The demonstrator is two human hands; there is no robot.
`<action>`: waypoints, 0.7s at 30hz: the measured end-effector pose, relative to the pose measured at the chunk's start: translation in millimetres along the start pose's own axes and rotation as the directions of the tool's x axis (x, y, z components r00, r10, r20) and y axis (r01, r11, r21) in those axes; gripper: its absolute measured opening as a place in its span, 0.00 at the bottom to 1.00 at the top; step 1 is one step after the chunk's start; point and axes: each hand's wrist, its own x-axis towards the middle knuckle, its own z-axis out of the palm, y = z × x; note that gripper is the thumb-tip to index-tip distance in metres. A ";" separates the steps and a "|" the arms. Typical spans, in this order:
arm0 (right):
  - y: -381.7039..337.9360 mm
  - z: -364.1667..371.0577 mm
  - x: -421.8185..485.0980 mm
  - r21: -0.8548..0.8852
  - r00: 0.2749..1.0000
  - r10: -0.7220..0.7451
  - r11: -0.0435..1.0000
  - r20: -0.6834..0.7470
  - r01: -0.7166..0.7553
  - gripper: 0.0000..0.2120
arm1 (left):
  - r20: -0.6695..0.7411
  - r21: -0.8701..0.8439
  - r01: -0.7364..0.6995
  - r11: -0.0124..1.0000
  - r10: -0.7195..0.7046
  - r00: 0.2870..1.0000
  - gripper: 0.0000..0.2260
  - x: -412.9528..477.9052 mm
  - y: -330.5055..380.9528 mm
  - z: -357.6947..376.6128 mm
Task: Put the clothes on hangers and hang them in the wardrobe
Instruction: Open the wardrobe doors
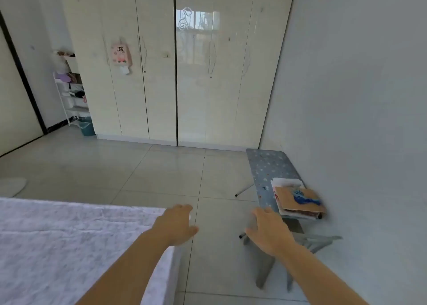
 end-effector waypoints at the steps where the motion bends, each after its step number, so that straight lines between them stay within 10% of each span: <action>1: 3.3 -0.2 18.2 0.020 1.000 -0.006 1.000 -0.006 0.006 0.22 | 0.000 -0.005 -0.013 1.000 0.013 1.000 0.28 18.7 -1.3 -2.6; 21: 55.5 -57.1 482.0 0.034 1.000 -0.019 0.999 0.004 0.018 0.24 | -0.002 0.056 0.095 0.994 -0.095 0.995 0.29 457.0 -5.1 -121.9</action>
